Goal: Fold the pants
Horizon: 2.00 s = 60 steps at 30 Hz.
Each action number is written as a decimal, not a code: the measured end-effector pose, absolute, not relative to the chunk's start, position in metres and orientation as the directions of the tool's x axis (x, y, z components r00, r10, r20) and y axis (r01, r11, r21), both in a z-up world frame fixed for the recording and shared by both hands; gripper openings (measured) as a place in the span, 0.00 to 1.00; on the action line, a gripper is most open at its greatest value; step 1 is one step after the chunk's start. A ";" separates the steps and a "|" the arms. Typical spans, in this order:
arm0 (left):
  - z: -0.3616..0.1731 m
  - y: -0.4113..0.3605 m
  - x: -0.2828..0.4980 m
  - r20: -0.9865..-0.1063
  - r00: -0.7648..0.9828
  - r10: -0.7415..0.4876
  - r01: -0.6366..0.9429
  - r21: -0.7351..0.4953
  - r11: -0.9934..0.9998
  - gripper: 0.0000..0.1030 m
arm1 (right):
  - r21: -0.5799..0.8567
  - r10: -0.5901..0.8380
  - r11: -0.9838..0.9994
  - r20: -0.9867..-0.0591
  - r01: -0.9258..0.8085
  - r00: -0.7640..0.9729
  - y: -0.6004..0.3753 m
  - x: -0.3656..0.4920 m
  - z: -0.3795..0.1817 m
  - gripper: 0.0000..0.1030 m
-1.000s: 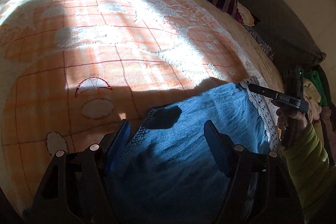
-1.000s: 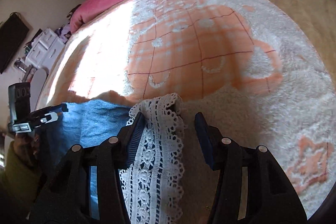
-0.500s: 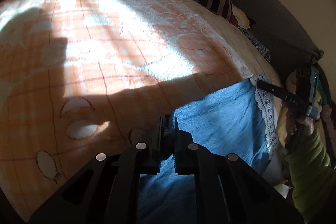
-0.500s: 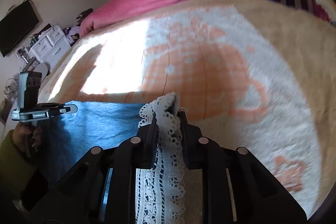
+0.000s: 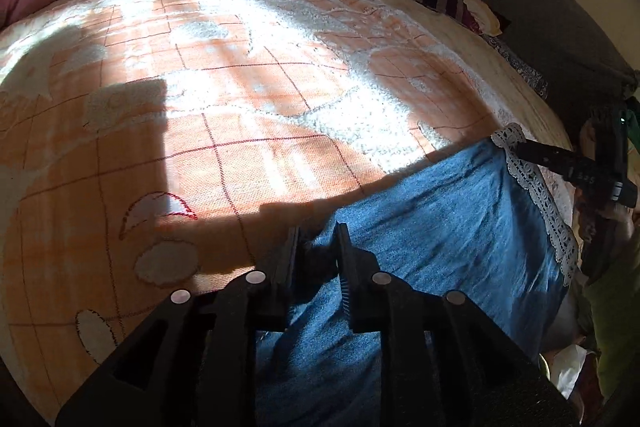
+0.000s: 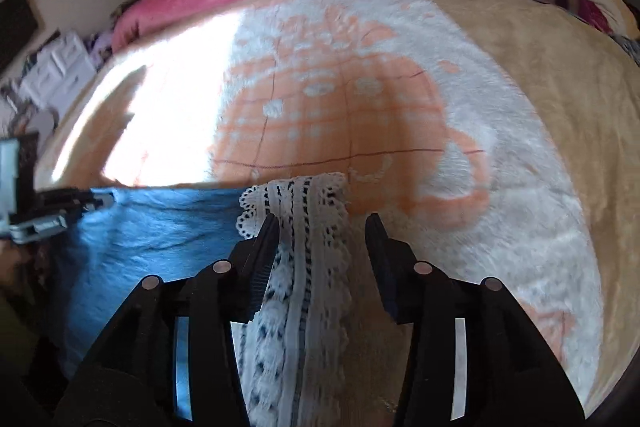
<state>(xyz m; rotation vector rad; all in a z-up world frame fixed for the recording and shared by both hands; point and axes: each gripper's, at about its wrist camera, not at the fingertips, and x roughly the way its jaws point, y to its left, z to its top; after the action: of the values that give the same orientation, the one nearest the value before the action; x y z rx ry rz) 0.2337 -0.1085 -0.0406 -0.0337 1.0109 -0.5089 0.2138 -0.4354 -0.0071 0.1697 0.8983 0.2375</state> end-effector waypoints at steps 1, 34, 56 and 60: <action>-0.034 -0.108 0.231 -0.799 0.441 -0.409 0.393 -0.237 0.888 0.25 | 0.276 0.298 0.951 -0.717 -0.137 0.630 -0.442 0.199 0.003 0.40; -0.030 0.026 0.093 -0.854 0.495 -0.159 0.112 -0.118 0.987 0.27 | 0.337 0.292 0.941 -0.749 -0.037 0.595 -0.452 0.055 -0.036 0.12; -0.032 -0.006 0.067 -0.852 0.499 -0.161 0.183 -0.077 0.980 0.64 | 0.283 0.282 0.954 -0.748 -0.096 0.601 -0.438 0.041 -0.036 0.12; -0.034 -0.005 0.067 -0.853 0.498 -0.158 0.183 -0.075 0.980 0.64 | 0.275 0.271 0.957 -0.752 -0.087 0.602 -0.435 0.041 -0.044 0.16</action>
<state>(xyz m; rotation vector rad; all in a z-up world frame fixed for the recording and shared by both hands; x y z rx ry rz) 0.0671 -0.0052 -0.0336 0.0269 1.0290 -0.2068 0.0414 -0.4347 -0.0445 0.2195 0.9034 0.2088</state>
